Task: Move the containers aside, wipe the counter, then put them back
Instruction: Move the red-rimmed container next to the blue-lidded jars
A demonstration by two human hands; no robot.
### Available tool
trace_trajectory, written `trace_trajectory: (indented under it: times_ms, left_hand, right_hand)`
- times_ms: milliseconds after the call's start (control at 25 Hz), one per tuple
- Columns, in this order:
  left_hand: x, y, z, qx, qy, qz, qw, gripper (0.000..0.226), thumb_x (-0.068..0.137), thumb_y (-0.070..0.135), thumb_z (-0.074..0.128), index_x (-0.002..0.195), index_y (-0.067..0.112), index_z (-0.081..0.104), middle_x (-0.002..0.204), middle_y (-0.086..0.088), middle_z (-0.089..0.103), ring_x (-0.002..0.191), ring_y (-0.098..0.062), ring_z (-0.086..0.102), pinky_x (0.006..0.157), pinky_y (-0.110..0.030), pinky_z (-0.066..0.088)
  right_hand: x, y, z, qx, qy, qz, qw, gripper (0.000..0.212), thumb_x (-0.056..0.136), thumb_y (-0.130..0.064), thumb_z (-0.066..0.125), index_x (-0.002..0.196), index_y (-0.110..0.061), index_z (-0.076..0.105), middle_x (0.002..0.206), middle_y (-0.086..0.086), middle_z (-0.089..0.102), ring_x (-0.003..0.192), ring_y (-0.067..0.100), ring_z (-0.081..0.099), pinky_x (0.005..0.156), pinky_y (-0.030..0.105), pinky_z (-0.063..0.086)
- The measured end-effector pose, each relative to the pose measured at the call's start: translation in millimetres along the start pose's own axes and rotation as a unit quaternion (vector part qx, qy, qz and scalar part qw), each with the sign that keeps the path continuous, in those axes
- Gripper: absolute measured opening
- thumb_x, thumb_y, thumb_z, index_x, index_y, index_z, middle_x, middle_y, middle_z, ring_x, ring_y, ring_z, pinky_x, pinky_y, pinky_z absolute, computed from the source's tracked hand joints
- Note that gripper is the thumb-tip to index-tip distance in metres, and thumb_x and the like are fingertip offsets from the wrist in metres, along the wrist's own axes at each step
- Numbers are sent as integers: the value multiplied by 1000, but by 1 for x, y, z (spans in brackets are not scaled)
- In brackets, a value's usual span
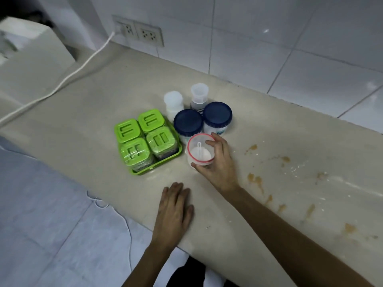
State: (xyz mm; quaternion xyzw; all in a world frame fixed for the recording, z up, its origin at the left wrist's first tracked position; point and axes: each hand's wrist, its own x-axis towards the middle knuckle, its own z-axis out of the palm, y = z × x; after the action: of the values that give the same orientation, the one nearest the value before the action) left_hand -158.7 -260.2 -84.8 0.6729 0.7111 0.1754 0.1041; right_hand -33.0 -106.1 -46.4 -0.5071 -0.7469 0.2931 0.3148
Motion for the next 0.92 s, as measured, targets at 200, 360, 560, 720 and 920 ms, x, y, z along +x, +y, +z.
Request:
trace_trajectory:
  times_ms: [200,360,560,720,920]
  left_hand:
    - [-3,0,1,-24,-11,7,1000,39,91,32,52,124,11,57,136,-11,51,133,-27,39,114,-45,23]
    - [-5,17,6,-56,-22,51,997,38,91,28,56,123,10,58,137,-11,51,134,-26,40,115,-46,25]
    - [-7,70,23,-77,-76,178,978,38,94,27,52,127,8,58,140,-11,50,135,-25,40,115,-47,28]
    - [-10,134,59,-41,-125,352,927,38,93,25,52,126,7,59,138,-12,53,132,-26,46,117,-44,26]
    - [-38,208,94,-49,-141,444,883,42,96,27,38,121,1,60,136,-17,54,133,-28,39,116,-45,22]
  right_hand:
    - [5,-6,3,-55,-36,4,998,80,65,-35,82,130,-12,44,153,7,30,135,23,38,97,33,45]
    - [-38,13,-30,-58,-2,48,997,81,76,-41,73,140,-10,35,151,10,32,139,22,33,106,30,36]
    - [-170,49,-107,-76,19,119,990,60,89,-40,58,139,-13,38,145,4,41,133,14,40,107,24,38]
    - [-285,76,-158,-95,64,220,969,57,90,-41,57,139,-16,40,142,0,46,130,8,42,109,23,35]
    - [-378,113,-220,-135,113,292,940,54,91,-37,59,137,-15,43,141,-1,48,132,13,42,107,39,39]
